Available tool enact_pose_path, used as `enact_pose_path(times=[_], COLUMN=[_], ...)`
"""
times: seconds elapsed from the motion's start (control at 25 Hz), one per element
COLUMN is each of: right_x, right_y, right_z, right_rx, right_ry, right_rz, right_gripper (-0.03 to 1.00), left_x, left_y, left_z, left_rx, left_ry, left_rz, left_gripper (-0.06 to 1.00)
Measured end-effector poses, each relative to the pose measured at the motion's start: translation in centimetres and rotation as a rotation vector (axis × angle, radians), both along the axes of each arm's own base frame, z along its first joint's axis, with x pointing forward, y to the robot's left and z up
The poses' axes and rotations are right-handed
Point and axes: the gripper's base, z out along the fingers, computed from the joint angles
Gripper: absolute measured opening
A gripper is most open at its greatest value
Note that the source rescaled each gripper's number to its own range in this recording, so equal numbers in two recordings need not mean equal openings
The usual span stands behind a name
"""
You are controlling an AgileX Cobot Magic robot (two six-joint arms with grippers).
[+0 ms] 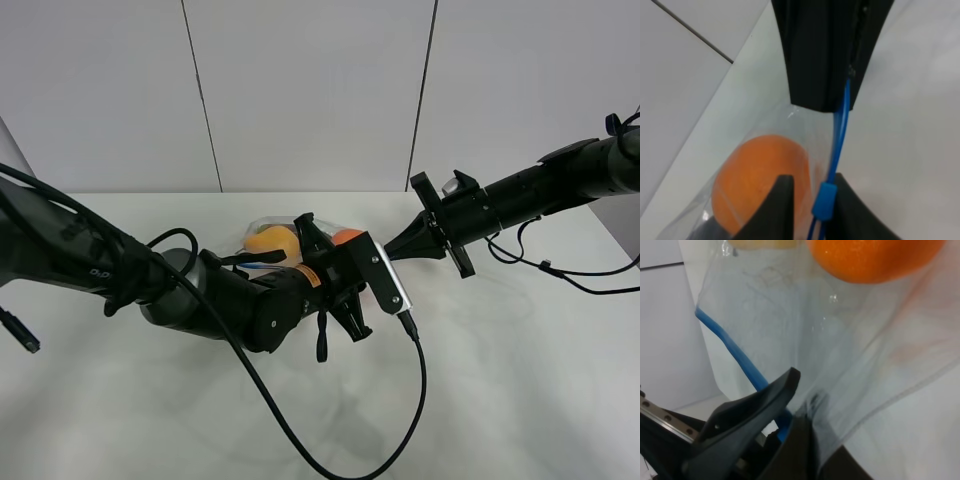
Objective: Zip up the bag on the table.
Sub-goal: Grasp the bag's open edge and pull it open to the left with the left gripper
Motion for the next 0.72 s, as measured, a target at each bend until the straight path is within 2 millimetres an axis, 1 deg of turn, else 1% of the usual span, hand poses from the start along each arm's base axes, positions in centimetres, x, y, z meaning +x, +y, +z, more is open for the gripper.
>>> enact_pose_path(times=[0.08,0.12,0.72], right_x=[0.01,0.01,0.01], right_y=[0.00,0.00,0.00], right_z=[0.00,0.00,0.00], right_rx=[0.000,0.000,-0.001], right_ry=[0.000,0.000,0.000], right_rz=[-0.001,-0.001,-0.001], right_gripper=[0.00,0.00,0.00], left_x=[-0.06,-0.07,-0.07], left_y=[-0.02,-0.02,0.00], left_z=[-0.10,-0.12,-0.16], left_rx=[0.008,0.009,0.031], left_ry=[0.010,0.012,0.002], left_rz=[-0.006,-0.006,-0.014], left_gripper=[0.02,0.01,0.01])
